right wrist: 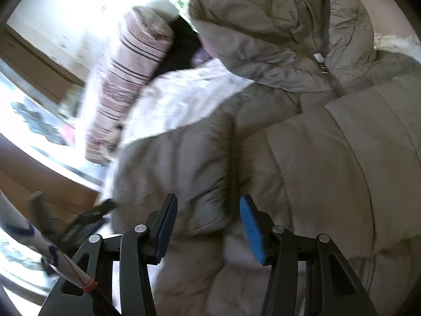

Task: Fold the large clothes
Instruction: 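Fold the held sleeve with the left gripper across the jacket front, then lower the sleeve onto the folded sleeve and open the left gripper, then bring both open grippers to the jacket hem, then lift the right gripper off the hem and move it toward the hood, then grasp the hood with the right gripper and fold it toward the hem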

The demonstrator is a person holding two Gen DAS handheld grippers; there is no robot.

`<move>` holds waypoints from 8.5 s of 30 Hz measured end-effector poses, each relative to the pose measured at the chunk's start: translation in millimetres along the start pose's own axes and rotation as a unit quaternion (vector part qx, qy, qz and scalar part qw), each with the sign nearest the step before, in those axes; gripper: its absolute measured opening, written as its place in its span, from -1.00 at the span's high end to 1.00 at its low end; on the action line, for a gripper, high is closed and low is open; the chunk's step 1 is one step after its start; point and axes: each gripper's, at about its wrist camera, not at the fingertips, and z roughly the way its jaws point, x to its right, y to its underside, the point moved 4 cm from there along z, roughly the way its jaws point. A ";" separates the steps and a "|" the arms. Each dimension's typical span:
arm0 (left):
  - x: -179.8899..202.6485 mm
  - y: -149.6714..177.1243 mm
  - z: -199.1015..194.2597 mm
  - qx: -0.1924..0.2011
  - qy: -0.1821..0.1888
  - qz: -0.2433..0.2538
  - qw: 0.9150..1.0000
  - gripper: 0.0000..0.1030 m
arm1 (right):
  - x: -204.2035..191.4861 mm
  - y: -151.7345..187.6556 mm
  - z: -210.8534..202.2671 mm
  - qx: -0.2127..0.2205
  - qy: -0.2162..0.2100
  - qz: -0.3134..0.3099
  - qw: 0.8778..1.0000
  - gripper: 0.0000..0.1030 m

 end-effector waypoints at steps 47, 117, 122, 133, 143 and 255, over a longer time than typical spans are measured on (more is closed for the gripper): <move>137.2 77.9 53.0 -0.053 -0.014 0.183 0.982 -0.84 | 193.6 3.2 -131.9 0.091 0.279 -0.004 0.956 0.65; 222.0 124.8 23.0 0.027 0.027 0.311 0.950 -0.94 | 169.4 0.3 -122.7 0.106 0.279 -0.043 0.953 -0.01; 222.4 124.9 21.8 0.030 0.024 0.315 0.948 -0.94 | 175.3 1.3 -121.5 0.102 0.279 -0.033 0.954 -0.21; 222.9 127.0 20.4 0.039 0.020 0.320 0.947 -0.94 | 189.7 -9.0 -148.3 0.133 0.286 0.009 0.949 0.17; 223.2 127.3 20.5 0.039 0.019 0.320 0.947 -0.94 | 202.6 -5.1 -133.8 0.106 0.293 0.015 0.950 0.26; 172.4 47.4 -2.6 0.042 0.057 0.172 0.982 -0.94 | 33.6 -296.2 -91.6 0.191 0.179 0.112 0.959 -0.50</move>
